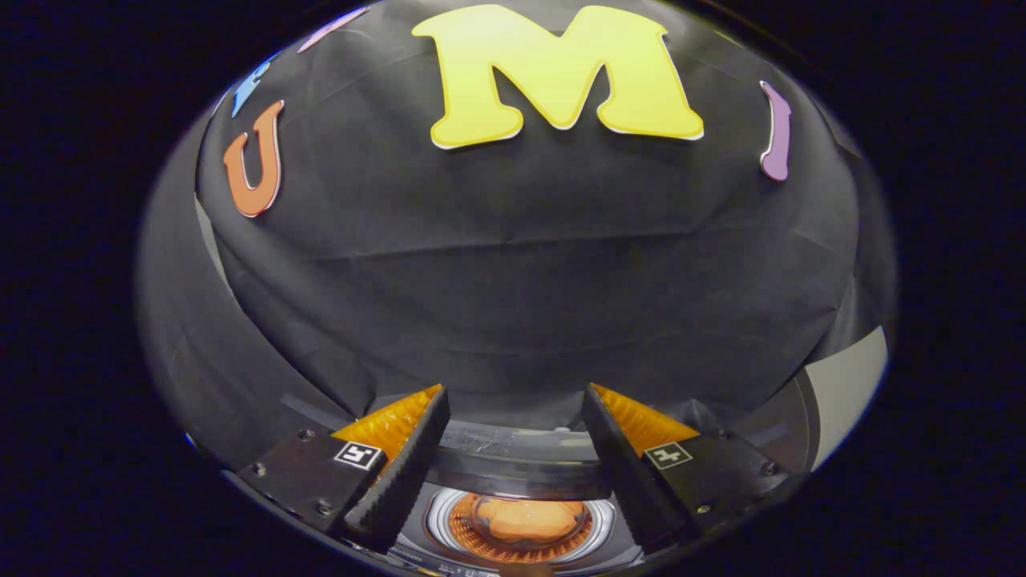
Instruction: Put the clothes into the washing machine and then close the washing machine lid.
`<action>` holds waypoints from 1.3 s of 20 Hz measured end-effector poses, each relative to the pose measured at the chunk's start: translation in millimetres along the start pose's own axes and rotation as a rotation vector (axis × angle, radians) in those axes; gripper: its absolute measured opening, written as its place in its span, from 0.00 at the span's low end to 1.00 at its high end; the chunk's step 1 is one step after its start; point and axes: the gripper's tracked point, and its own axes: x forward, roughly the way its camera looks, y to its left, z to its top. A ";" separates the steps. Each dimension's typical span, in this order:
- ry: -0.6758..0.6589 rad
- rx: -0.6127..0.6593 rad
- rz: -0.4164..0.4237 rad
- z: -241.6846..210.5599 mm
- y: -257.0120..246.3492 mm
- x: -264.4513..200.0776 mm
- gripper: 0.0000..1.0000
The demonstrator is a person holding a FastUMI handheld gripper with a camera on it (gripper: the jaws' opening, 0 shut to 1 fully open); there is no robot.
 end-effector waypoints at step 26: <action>-0.171 -0.031 0.007 -48.2 9.8 -49.0 1.00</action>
